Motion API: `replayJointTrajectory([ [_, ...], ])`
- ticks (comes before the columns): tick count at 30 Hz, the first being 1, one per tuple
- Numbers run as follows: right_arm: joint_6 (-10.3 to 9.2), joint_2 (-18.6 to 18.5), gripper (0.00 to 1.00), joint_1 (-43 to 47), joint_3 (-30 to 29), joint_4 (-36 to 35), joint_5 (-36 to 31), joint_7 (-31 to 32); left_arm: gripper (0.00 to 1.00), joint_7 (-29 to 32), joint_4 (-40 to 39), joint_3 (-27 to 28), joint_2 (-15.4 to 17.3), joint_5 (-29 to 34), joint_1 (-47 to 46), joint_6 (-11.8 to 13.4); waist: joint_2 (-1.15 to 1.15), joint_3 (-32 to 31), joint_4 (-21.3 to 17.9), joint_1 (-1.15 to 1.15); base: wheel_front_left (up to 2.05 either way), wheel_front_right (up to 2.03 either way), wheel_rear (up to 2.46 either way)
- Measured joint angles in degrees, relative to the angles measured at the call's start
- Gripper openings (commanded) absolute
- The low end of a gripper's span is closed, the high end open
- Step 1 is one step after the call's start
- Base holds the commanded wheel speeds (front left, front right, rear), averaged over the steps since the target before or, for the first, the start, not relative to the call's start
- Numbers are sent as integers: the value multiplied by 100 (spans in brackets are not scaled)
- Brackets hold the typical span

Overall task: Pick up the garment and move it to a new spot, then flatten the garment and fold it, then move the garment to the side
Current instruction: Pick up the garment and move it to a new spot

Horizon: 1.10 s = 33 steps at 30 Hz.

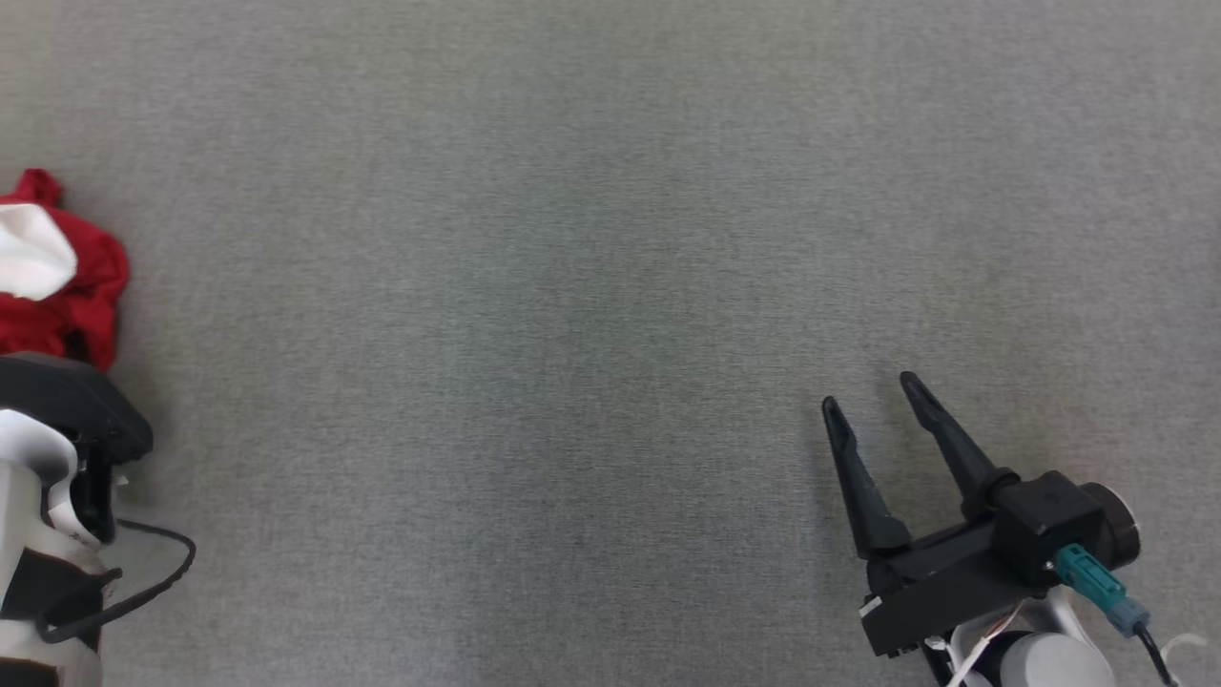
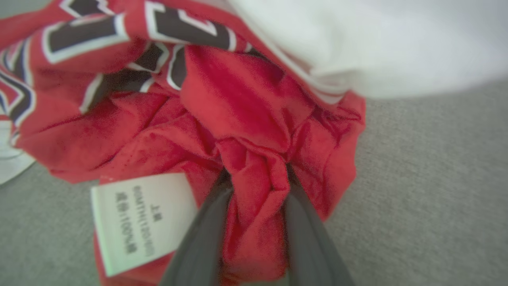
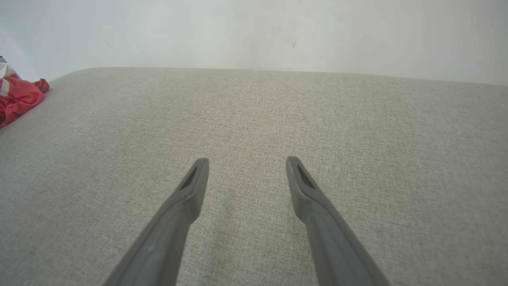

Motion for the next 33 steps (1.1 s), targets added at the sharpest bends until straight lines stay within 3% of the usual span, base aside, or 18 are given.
replayJointTrajectory([
  [8,0,179,100,-103,151,438,97,-218,0,-154,67,-113,157,41,-7,-232,1,-269,-162,1,0,0,0],
  [15,0,390,100,-105,59,935,241,-568,0,-357,-614,-275,383,87,-262,-480,1,-917,-159,1,0,0,0],
  [24,0,502,100,80,-302,1322,233,-755,0,-294,-2290,-702,383,120,-389,-624,0,-1809,-353,0,0,0,0],
  [29,0,512,100,153,-415,1263,123,-698,0,-216,-3585,-917,54,43,-308,-626,0,-2102,-727,0,0,0,0],
  [33,0,520,100,161,-387,1161,86,-645,0,80,-4531,-1090,-140,14,32,-449,0,-2237,-1118,-1,0,0,0],
])
